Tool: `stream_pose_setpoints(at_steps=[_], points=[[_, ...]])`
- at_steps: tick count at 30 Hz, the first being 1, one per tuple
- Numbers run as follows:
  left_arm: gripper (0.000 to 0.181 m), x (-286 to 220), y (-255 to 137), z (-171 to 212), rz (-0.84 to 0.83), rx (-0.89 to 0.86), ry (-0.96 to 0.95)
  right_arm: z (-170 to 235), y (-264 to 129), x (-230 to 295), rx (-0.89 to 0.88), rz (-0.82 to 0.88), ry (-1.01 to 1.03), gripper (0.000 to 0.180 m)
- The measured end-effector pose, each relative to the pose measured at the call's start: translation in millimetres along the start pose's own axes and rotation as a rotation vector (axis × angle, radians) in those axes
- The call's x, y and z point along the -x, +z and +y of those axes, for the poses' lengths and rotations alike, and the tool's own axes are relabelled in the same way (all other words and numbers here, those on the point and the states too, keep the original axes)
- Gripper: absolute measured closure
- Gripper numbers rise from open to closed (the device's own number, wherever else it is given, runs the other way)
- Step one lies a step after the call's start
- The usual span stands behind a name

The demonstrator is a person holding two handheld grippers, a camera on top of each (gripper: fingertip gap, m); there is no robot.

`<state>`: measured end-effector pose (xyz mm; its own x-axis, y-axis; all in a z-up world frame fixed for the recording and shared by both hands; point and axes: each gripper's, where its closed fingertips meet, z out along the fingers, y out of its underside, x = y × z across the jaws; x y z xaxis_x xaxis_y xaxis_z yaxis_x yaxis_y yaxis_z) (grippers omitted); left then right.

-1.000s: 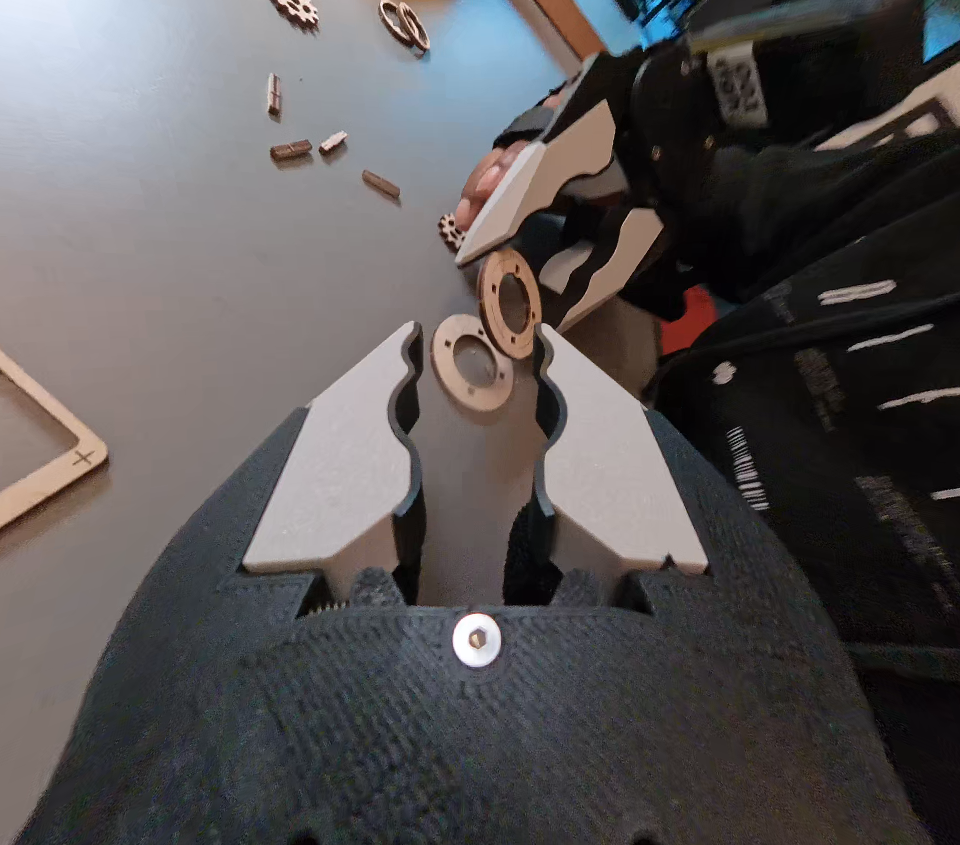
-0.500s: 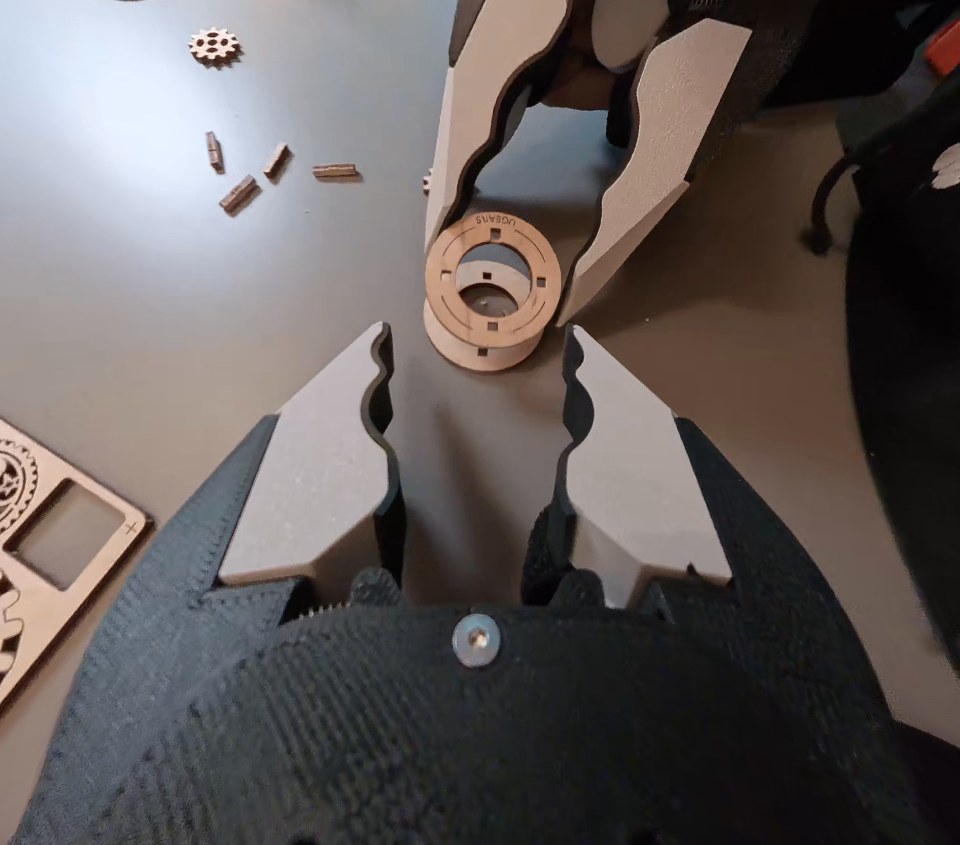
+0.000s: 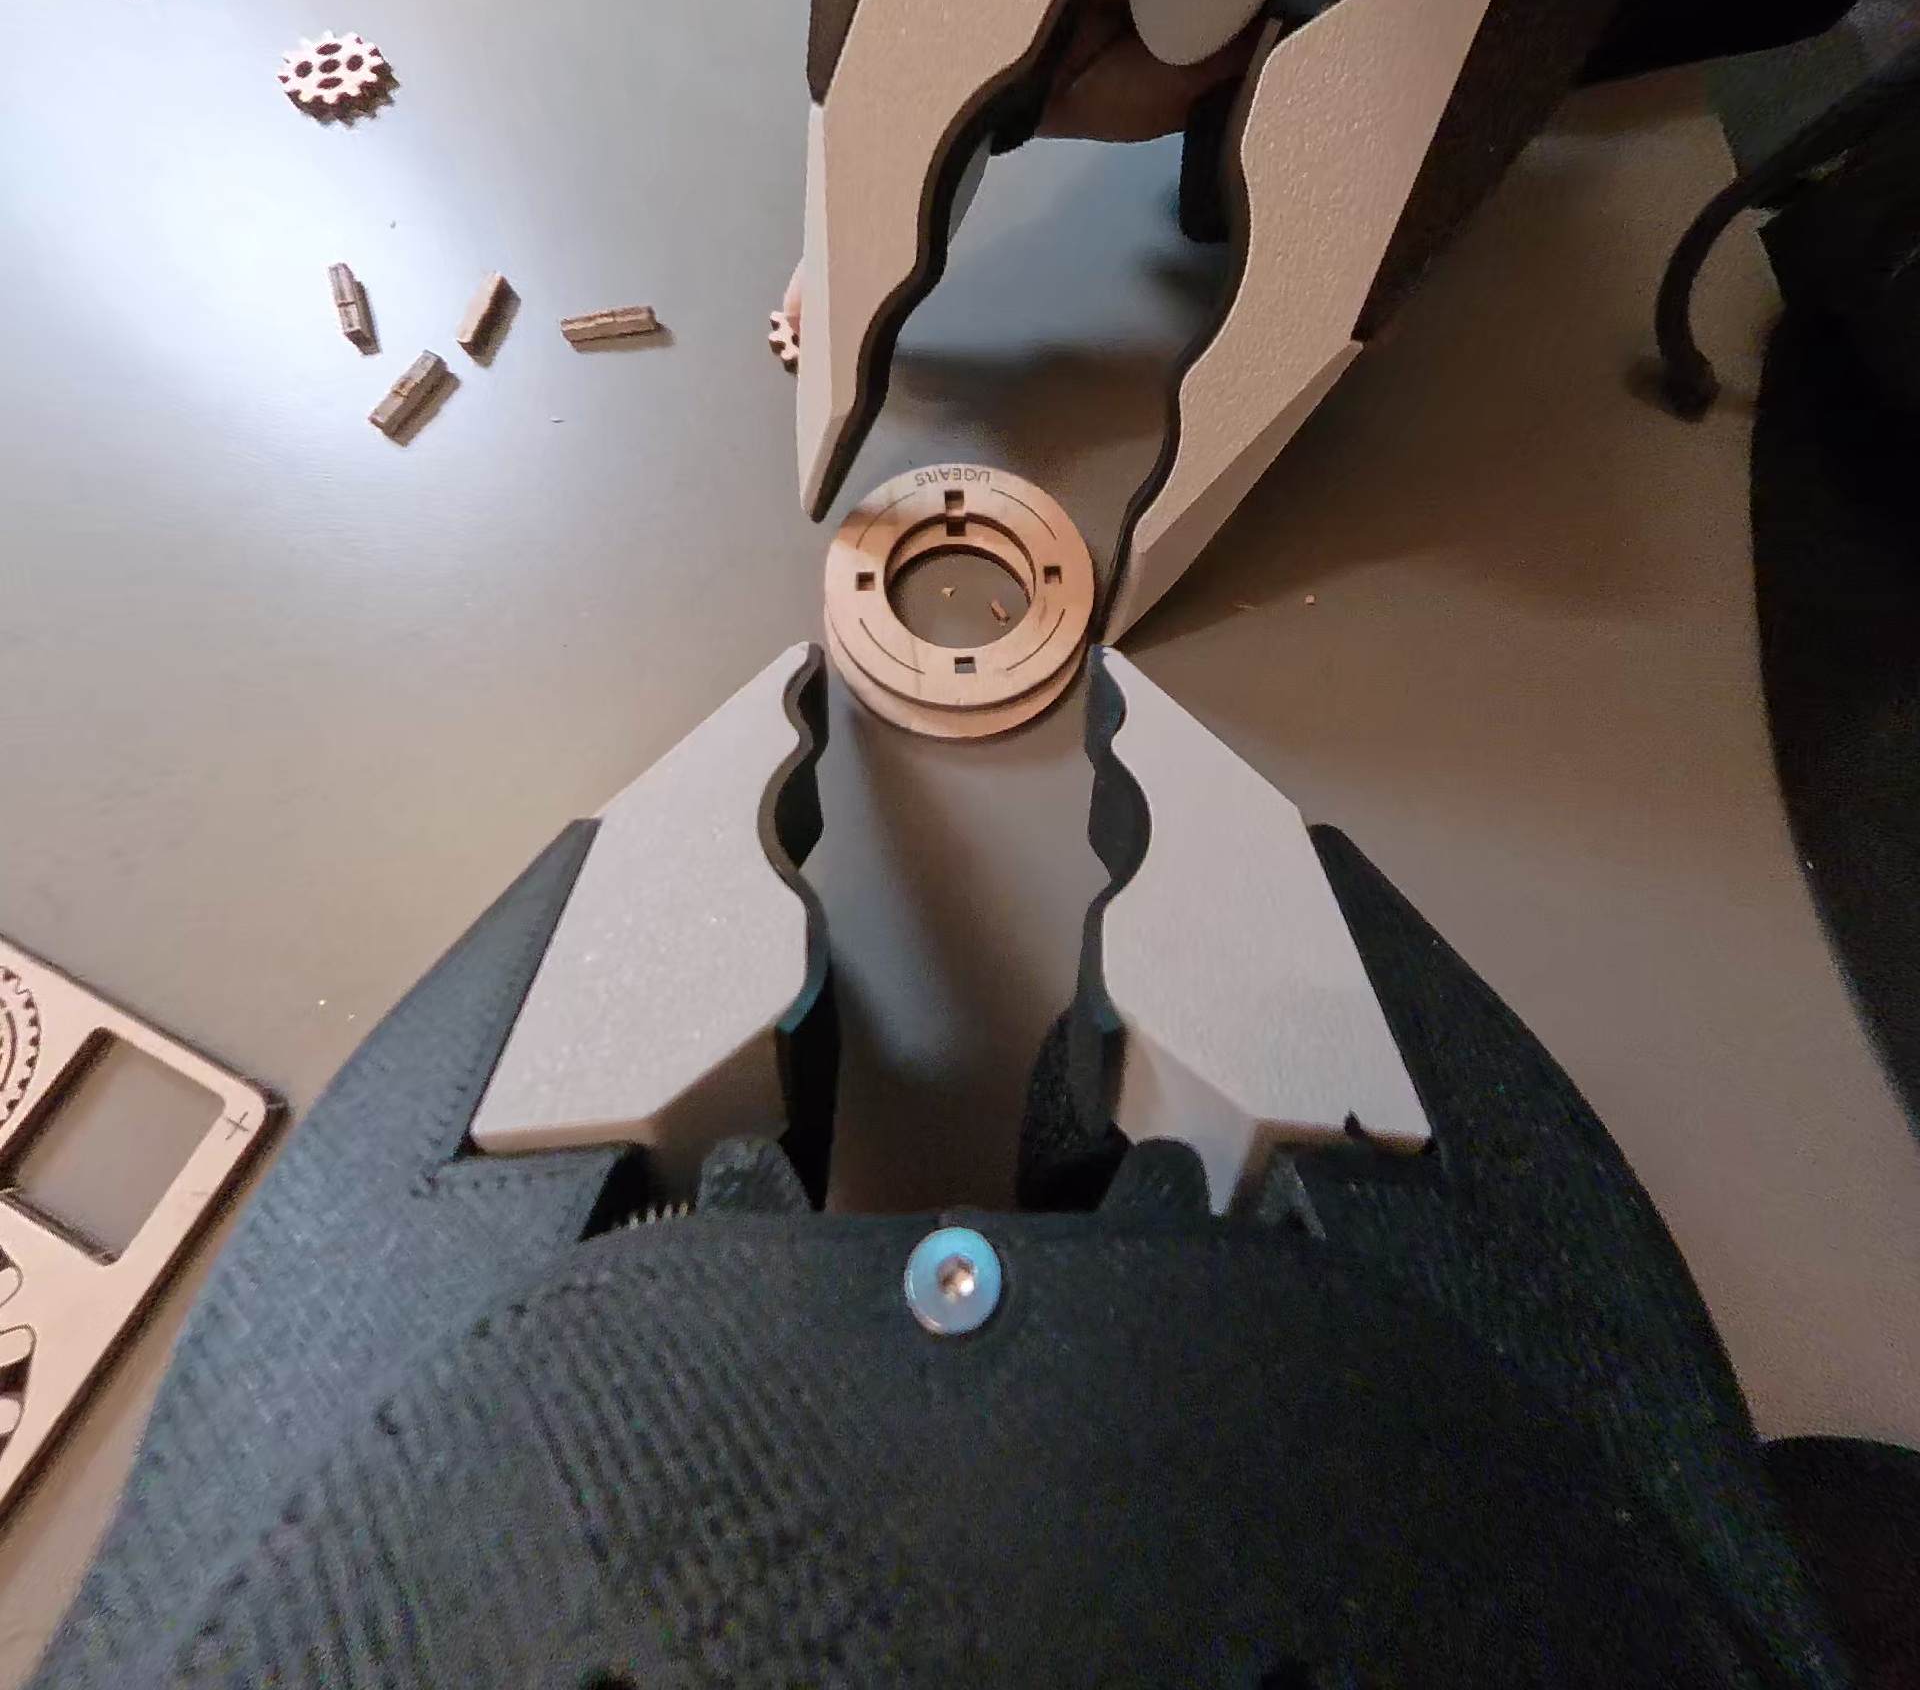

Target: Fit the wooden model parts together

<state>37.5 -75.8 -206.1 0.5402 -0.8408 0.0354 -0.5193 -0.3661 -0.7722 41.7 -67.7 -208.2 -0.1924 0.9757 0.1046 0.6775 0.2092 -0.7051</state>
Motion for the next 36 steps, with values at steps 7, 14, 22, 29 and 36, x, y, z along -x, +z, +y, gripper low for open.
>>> stream_pose_setpoints(at_steps=[7, 14, 22, 29, 36], points=[[0.122, 2, 0, -1, -0.010, -0.021, 0.011, -1, -1, -1, -0.003, -0.021, -0.026, 0.119], [0.125, 1, 2, 1, -0.010, -0.001, 0.027, 3, -16, -2, -0.018, -0.143, -0.059, 0.124], [0.128, 2, 2, 3, -0.026, 0.010, 0.045, -1, -10, -2, -0.002, -0.198, -0.093, 0.123], [0.130, 6, -4, 8, -0.040, 0.012, 0.045, -1, -5, -2, 0.021, -0.211, -0.101, 0.124], [0.135, 4, -4, 7, -0.033, 0.011, 0.060, -3, -4, -2, 0.030, -0.218, -0.126, 0.127]])
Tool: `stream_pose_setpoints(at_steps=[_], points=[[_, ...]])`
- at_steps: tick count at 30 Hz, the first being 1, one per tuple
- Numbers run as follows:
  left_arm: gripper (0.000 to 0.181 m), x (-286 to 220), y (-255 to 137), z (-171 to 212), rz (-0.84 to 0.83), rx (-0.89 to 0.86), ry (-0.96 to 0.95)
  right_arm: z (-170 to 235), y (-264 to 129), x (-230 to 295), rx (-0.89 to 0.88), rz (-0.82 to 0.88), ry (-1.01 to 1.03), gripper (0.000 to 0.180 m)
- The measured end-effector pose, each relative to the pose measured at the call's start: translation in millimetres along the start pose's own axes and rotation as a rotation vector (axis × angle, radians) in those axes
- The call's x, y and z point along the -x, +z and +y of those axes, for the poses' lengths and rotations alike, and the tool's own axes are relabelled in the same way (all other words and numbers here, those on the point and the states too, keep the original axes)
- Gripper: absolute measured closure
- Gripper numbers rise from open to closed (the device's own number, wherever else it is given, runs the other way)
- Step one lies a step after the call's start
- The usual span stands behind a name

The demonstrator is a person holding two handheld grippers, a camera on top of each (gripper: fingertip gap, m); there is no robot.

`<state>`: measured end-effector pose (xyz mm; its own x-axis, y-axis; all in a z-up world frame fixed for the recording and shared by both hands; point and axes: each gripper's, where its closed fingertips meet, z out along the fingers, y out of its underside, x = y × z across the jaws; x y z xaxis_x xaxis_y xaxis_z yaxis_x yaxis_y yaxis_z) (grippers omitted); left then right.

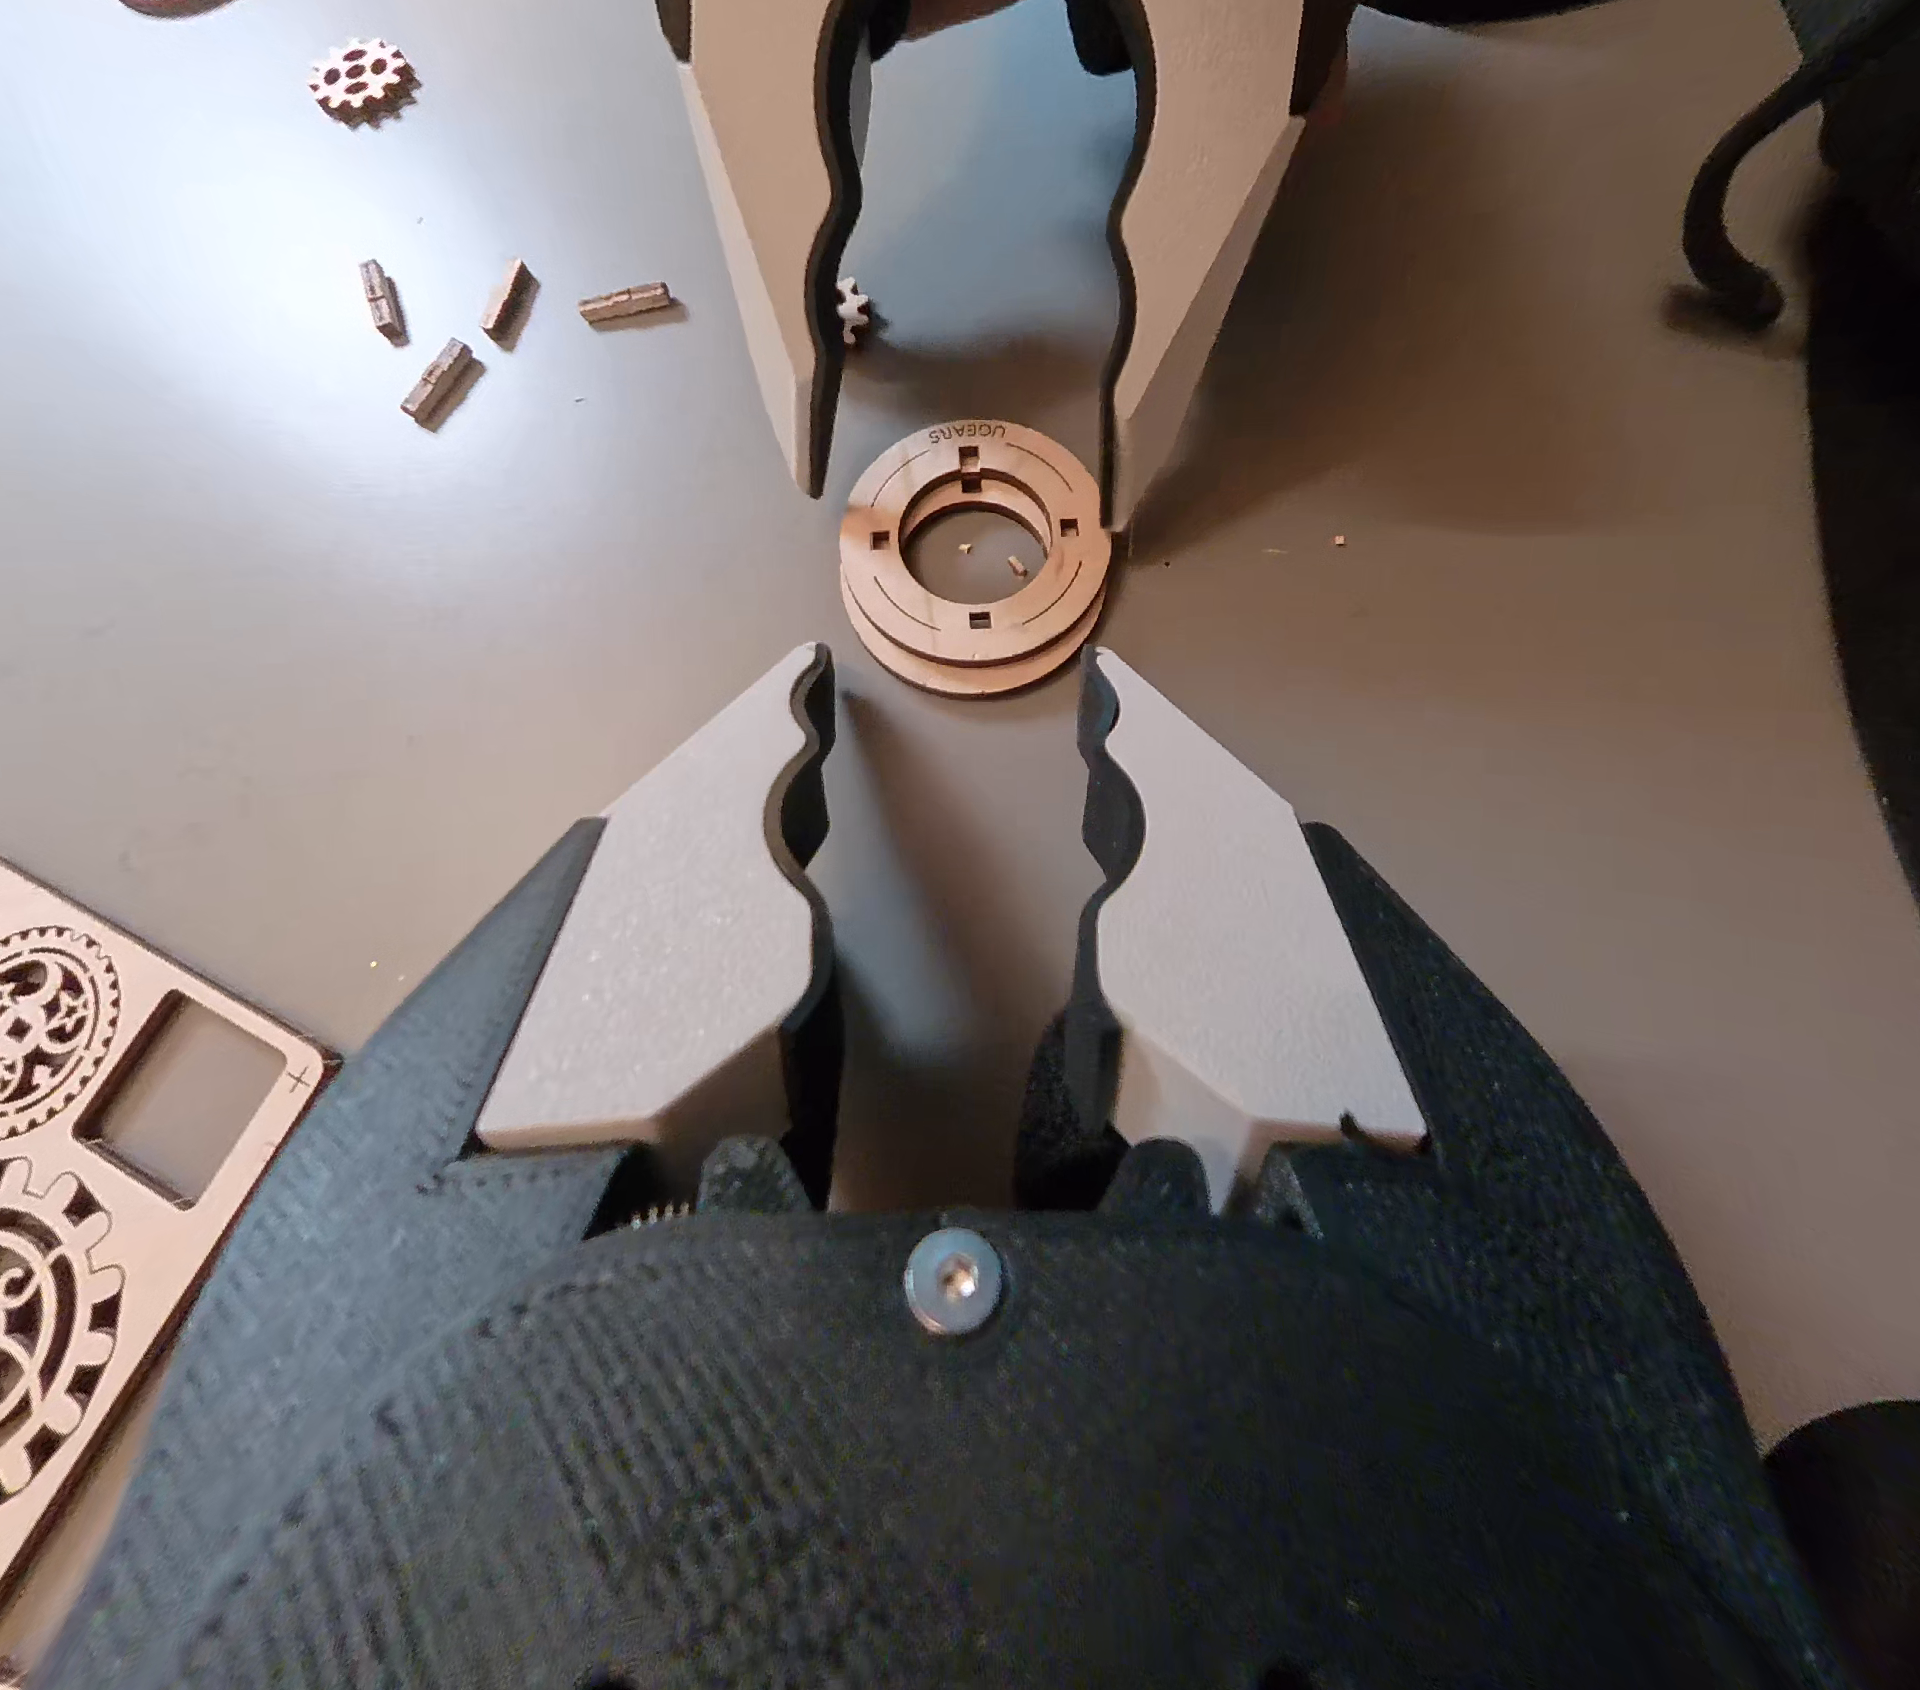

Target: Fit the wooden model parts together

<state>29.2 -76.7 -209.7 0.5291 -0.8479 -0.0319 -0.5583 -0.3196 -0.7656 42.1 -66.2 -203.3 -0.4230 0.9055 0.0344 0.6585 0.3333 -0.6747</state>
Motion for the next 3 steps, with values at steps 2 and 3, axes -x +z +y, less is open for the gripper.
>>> stream_pose_setpoints(at_steps=[2, 3], points=[[0.135, 0.0, 0.1, -0.1, -0.002, -0.001, 0.002, 0.5, -3.7, -2.6, 0.009, 0.002, -0.006, 0.131], [0.135, 0.0, 0.1, -0.1, -0.003, -0.001, 0.002, 0.1, -6.3, -4.0, 0.010, 0.001, -0.002, 0.131]])
